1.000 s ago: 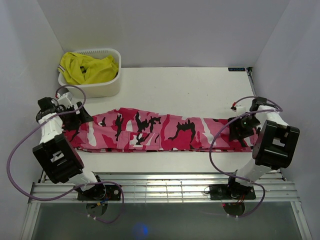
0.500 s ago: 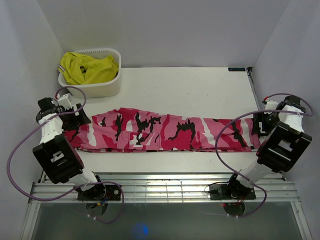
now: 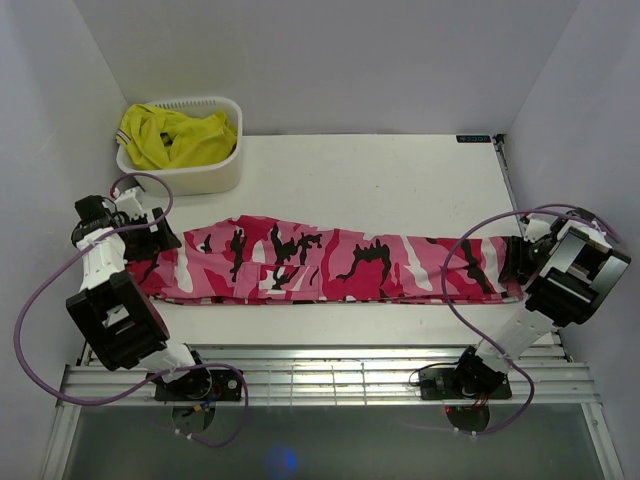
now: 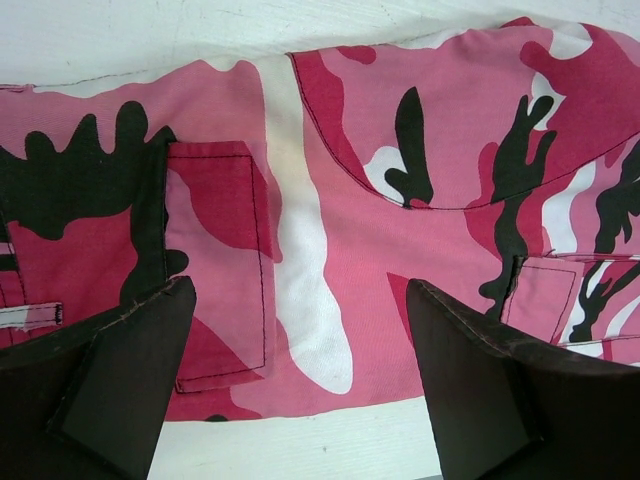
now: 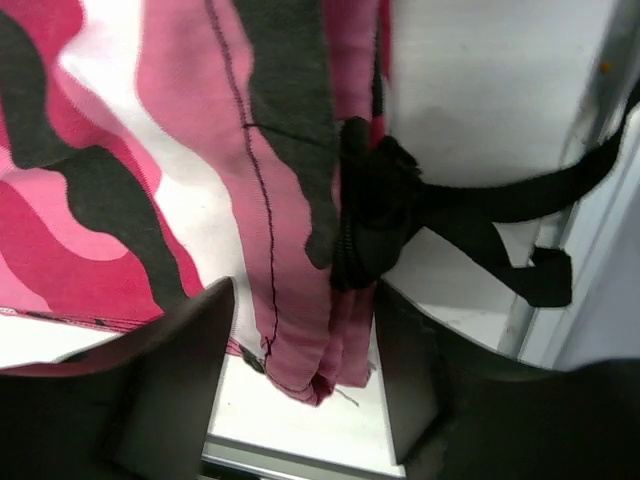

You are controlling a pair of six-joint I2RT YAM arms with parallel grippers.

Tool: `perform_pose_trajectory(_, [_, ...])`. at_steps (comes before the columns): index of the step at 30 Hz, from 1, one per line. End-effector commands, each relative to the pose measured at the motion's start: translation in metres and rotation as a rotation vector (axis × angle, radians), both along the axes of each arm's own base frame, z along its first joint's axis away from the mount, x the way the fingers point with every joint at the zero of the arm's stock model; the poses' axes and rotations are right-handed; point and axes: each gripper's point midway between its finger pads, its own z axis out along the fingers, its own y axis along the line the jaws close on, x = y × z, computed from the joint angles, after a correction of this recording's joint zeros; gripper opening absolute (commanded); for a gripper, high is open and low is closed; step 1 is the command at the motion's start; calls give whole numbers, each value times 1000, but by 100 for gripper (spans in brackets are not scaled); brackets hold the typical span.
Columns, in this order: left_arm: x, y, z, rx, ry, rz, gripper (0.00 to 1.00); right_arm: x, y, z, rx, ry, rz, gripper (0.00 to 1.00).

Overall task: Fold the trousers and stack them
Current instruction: Fold the trousers

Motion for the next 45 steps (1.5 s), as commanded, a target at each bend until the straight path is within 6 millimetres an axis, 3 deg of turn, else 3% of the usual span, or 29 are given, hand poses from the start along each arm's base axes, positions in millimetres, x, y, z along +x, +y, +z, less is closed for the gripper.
perform_pose_trajectory(1, [-1,-3,13,11,-33,3,98,-6,30,-13,178,26,-14,55])
perform_pose_trajectory(3, [0,-2,14,7,-30,5,98,-4,34,-7,209,9,-17,43])
perform_pose_trajectory(4, [0,-3,12,3,-24,5,98,-3,34,-3,213,-1,-17,30])
perform_pose_trajectory(7, [-2,-2,7,5,-10,4,98,3,28,19,217,-53,-18,8])
perform_pose_trajectory(15, [-7,-1,6,38,-6,-30,98,7,-44,90,-31,-201,-8,8])
perform_pose_trajectory(17, [-8,-2,6,41,-6,-35,98,7,-48,101,-53,-224,22,8])
perform_pose_trajectory(19, [-9,-3,4,38,-1,-44,98,9,-38,113,-19,-249,42,8])
perform_pose_trajectory(21, [-12,-5,-2,27,13,-55,98,21,-6,132,89,-323,77,8])
perform_pose_trajectory(25, [-18,-10,-16,-14,63,-63,98,35,53,148,239,-385,134,8])
perform_pose_trajectory(30, [-23,-16,-30,-65,111,-63,98,53,145,172,378,-468,289,8])
perform_pose_trajectory(35, [-28,-17,-43,-81,163,-60,98,65,215,200,512,-535,350,8])
perform_pose_trajectory(36, [-29,-17,-46,-82,172,-58,98,65,234,203,532,-540,390,8])
perform_pose_trajectory(38, [-33,-16,-53,-85,202,-50,98,75,253,208,540,-596,422,8])
perform_pose_trajectory(39, [-34,-16,-55,-85,207,-51,98,72,275,211,576,-579,439,8])
perform_pose_trajectory(41, [-36,-16,-58,-86,220,-45,98,75,292,210,589,-594,460,8])
perform_pose_trajectory(42, [-37,-15,-58,-83,224,-44,98,68,318,206,617,-556,502,8])
perform_pose_trajectory(45, [-38,-14,-58,-71,228,-39,98,59,343,199,642,-509,536,8])
